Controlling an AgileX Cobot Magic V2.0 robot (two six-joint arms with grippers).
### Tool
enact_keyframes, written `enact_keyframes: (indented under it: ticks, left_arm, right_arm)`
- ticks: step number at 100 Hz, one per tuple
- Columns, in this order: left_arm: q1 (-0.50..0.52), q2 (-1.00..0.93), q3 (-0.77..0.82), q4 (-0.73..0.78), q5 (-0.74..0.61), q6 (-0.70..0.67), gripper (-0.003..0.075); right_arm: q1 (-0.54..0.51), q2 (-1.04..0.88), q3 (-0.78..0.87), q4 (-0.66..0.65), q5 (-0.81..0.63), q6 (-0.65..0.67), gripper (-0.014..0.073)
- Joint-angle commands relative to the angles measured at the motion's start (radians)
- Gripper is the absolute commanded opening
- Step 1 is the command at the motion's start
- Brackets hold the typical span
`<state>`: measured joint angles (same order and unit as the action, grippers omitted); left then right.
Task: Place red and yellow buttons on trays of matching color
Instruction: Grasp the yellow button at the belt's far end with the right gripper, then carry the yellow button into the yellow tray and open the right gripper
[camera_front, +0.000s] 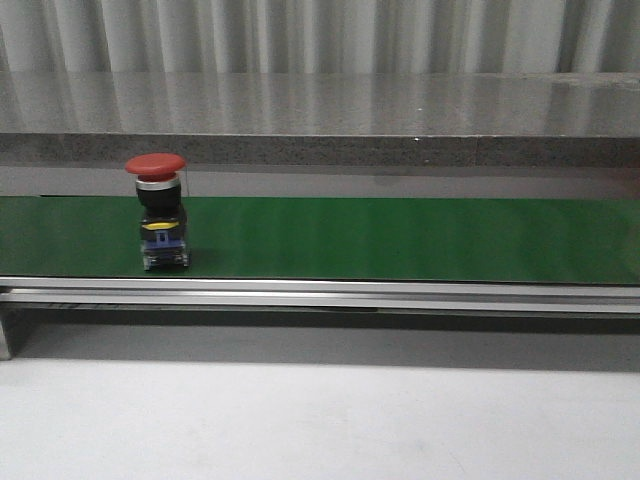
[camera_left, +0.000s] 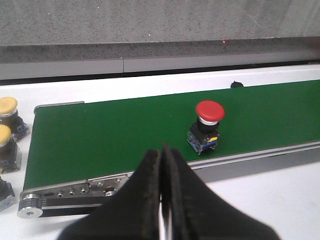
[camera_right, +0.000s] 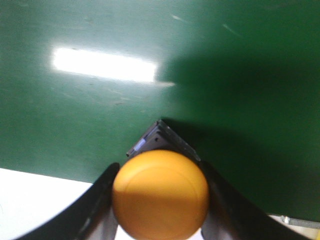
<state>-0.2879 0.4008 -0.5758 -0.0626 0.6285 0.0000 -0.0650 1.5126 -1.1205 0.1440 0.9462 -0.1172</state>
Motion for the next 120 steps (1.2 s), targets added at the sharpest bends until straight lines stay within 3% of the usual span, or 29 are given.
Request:
enact_keyframes:
  ticks: [1,17,46,78,95,120]
  left_arm:
    - [-0.007,0.005,-0.026,-0.012,-0.074,0.0,-0.002]
    - [-0.007,0.007,-0.026,-0.012,-0.074,0.0,-0.002]
    - [-0.007,0.007,-0.026,-0.012,-0.074,0.0,-0.002]
    - [-0.007,0.007,-0.026,-0.012,-0.074,0.0,-0.002]
    - [-0.007,0.007,-0.026,-0.012,-0.074,0.0,-0.002]
    - [-0.007,0.007,-0.026,-0.012,-0.074,0.0,-0.002]
  right_arm:
    - [-0.013,-0.046,-0.031,0.014,-0.022,-0.01,0.0122]
    - [-0.095,-0.092,-0.029,-0.003,-0.013,0.046,0.0122]
    - [-0.368,-0.131,-0.01,-0.052,-0.025,0.142,0.0122]
    - [-0.597,-0.115,0.076,-0.053,-0.212,0.22,0.0122]
    - [-0.652,-0.062,0.093,-0.053,-0.285,0.231,0.0122]
    - [-0.651,0.068,0.093,-0.029,-0.324,0.231,0.0124]
